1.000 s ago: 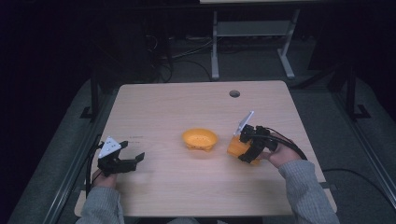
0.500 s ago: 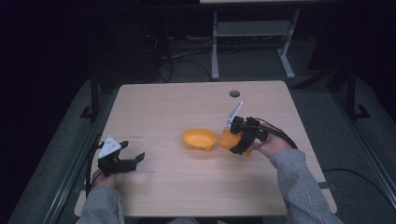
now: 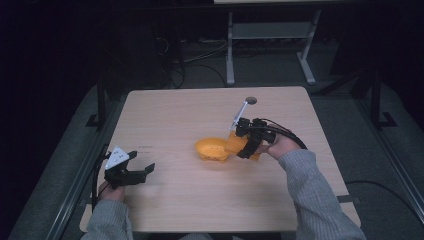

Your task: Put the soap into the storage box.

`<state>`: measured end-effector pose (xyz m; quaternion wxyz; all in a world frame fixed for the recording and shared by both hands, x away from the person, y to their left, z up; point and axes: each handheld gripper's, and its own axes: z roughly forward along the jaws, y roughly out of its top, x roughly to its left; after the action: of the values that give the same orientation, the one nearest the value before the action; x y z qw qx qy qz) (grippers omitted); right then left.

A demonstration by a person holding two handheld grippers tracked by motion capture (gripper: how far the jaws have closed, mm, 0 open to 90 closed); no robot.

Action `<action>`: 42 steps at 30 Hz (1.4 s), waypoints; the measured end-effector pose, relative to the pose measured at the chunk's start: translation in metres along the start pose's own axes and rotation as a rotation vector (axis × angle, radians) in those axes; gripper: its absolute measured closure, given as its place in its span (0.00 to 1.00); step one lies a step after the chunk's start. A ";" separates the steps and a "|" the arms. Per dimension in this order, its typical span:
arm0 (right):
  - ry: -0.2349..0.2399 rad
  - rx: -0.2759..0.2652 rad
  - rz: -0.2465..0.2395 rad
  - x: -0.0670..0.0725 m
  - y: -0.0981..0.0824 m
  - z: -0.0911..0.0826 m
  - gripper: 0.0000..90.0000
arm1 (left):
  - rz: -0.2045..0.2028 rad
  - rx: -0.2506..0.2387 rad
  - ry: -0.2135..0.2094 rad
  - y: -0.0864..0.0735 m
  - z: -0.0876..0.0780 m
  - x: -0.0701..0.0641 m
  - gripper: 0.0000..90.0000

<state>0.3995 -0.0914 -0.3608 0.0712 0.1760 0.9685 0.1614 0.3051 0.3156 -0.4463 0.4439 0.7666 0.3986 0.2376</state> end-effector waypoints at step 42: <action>0.028 -0.018 -0.097 -0.007 0.063 -0.004 0.24 | -0.002 -0.009 0.002 0.001 -0.001 0.001 0.15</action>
<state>0.4251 -0.0397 -0.3353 0.0668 0.1258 0.9753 0.1687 0.3047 0.3167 -0.4451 0.4470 0.7640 0.3988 0.2397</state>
